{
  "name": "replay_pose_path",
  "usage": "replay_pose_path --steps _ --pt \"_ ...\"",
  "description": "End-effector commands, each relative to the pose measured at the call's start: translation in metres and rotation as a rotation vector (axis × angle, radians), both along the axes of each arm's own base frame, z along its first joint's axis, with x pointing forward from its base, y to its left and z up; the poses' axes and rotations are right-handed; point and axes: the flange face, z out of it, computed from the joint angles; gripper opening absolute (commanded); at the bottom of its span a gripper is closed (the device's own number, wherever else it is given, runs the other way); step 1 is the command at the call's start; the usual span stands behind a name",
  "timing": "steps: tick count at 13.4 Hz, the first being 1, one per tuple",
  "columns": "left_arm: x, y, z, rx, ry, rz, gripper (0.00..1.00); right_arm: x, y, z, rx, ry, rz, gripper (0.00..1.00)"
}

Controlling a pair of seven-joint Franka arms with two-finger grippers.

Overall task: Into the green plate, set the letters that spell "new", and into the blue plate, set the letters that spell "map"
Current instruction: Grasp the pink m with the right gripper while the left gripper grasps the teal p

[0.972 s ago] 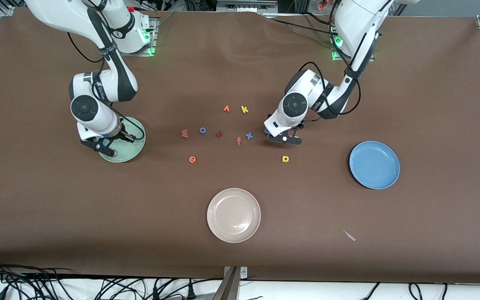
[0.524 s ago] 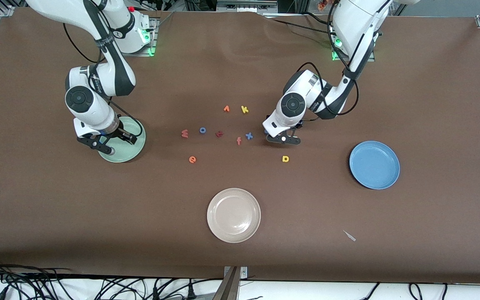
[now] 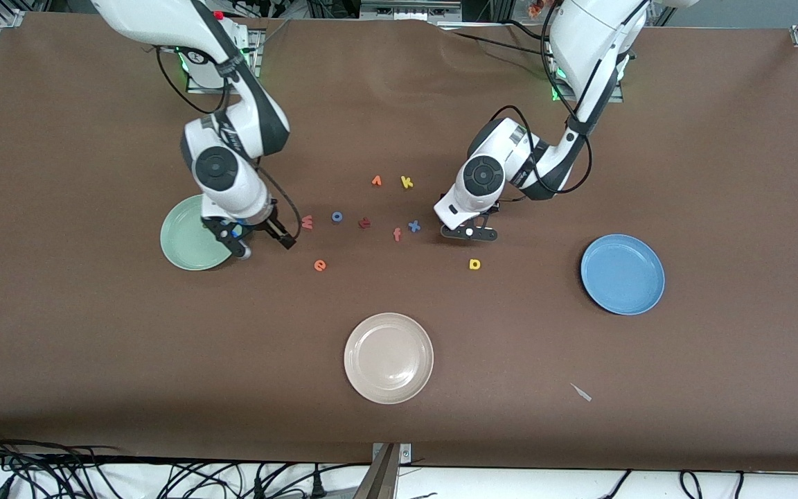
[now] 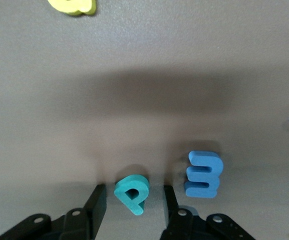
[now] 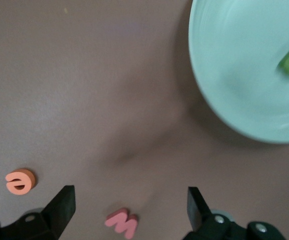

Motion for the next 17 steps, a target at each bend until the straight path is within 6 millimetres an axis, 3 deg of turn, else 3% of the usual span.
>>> replay_pose_path --steps 1,5,8,12,15,17 --pt "0.004 -0.003 -0.001 0.005 -0.009 0.008 0.43 -0.012 0.024 -0.012 0.001 0.007 -0.067 0.95" --pt "0.003 -0.003 -0.002 0.009 -0.012 0.001 0.32 -0.022 0.027 -0.016 0.009 0.025 0.216 0.94" --pt "0.006 -0.002 -0.002 0.012 -0.028 -0.011 0.24 -0.028 0.030 -0.022 0.012 0.035 0.287 0.95" --pt "0.010 0.002 -0.001 0.009 -0.029 -0.013 0.18 -0.035 0.035 -0.027 0.039 0.059 0.607 0.96" --pt "0.043 0.019 0.029 0.010 -0.010 -0.020 0.17 -0.037 0.034 -0.033 0.040 0.071 0.651 0.94" --pt "0.069 0.039 0.055 0.025 0.070 -0.068 0.17 -0.038 0.034 -0.040 0.041 0.081 0.674 0.78"
